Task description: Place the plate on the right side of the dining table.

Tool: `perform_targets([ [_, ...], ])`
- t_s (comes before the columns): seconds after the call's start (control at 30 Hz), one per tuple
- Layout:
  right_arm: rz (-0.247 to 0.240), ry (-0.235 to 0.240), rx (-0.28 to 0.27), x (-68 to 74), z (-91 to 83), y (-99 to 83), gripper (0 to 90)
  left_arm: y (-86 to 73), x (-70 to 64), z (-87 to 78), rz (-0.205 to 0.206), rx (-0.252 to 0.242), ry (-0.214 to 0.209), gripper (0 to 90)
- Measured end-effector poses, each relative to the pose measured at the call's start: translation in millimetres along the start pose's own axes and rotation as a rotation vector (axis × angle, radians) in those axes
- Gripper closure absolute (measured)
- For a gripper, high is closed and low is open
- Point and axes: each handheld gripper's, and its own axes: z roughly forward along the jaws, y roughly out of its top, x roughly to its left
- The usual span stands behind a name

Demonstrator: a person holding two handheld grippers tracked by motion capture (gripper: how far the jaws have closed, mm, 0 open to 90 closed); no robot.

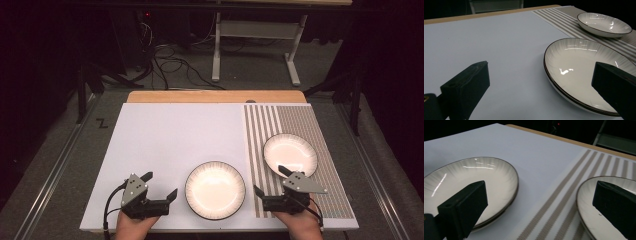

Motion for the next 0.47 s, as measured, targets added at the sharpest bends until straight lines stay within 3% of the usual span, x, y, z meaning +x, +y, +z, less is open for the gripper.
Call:
perform_targets([
  [0.2,-0.046,0.035,-0.004,23.1,6.8,2.2,0.1,-0.3,0.3,2.5,0.002,0.002,-0.014,1.9],
  [0.47,-0.037,0.029,-0.016,16.9,1.8,-0.8,0.1,-0.6,0.0,4.6,-0.002,0.006,-0.007,1.7],
])
